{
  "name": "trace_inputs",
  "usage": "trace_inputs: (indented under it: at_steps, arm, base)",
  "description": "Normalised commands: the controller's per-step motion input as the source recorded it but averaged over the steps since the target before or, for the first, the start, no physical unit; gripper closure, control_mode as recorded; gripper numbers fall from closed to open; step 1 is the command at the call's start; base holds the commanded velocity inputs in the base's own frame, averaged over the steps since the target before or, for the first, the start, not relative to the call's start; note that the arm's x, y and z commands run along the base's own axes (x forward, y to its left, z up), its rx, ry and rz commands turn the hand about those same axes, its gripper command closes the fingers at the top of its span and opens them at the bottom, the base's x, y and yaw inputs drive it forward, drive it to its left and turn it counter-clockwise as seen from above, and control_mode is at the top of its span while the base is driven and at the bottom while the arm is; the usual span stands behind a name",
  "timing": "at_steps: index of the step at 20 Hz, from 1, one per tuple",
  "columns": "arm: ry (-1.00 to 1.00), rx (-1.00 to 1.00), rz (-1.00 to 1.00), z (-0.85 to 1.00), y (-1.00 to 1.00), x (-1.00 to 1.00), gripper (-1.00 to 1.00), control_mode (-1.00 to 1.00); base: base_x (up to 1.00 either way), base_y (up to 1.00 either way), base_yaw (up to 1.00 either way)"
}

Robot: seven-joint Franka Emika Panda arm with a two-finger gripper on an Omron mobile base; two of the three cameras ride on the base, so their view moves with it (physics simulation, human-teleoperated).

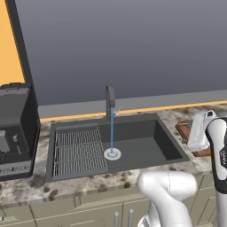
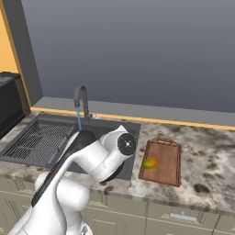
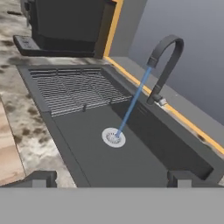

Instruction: Pick the mango from the sink and place it on the cutting board to airdry. Then turn off the sink faucet.

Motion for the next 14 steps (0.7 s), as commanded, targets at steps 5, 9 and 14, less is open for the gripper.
trace_inputs:
  at_steps: [5, 9, 14]
  arm:
    - [0.0, 0.18, 0.12, 0.04, 0.07, 0.02, -1.0, -1.0]
    - [-0.08, 0.02, 0.14, 0.11, 0.15, 0.07, -1.0, -1.0]
    - [-0.03, -0.05, 0.0, 0.17, 0.24, 0.23, -1.0, -1.0]
  base:
    - [0.0, 0.0, 0.0]
    - [0.0, 0.0, 0.0]
    - [0.0, 0.0, 0.0]
